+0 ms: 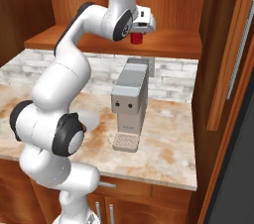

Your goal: Pick the avocado and bread from the counter and place them on the plate. Then pick the jam from the cabinet and place it next to the plate. Lastly close the cabinet door.

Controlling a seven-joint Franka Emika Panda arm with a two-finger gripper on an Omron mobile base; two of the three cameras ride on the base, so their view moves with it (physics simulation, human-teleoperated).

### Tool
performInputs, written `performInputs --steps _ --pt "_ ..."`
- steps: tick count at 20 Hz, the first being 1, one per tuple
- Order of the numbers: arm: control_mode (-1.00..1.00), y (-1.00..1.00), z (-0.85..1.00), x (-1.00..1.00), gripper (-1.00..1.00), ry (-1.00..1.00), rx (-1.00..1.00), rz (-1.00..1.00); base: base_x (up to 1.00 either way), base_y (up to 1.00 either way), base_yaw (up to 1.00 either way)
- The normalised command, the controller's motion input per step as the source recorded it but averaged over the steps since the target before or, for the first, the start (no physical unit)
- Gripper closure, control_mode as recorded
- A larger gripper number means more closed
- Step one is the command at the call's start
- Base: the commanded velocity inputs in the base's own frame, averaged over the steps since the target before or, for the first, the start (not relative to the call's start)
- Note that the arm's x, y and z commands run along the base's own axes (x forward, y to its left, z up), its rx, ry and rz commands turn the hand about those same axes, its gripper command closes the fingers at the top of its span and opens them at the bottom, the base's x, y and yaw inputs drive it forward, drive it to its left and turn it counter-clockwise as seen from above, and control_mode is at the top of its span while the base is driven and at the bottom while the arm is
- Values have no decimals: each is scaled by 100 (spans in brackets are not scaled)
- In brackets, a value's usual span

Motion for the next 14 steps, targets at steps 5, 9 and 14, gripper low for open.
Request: performInputs --steps 5,9,14 --pt "-100 0 -13 14 -100 1 0 0 0 0 0" --pt "-100 0 -12 17 -100 1 0 0 0 0 0" --pt "-100 0 -10 22 -100 3 0 0 0 0 0"
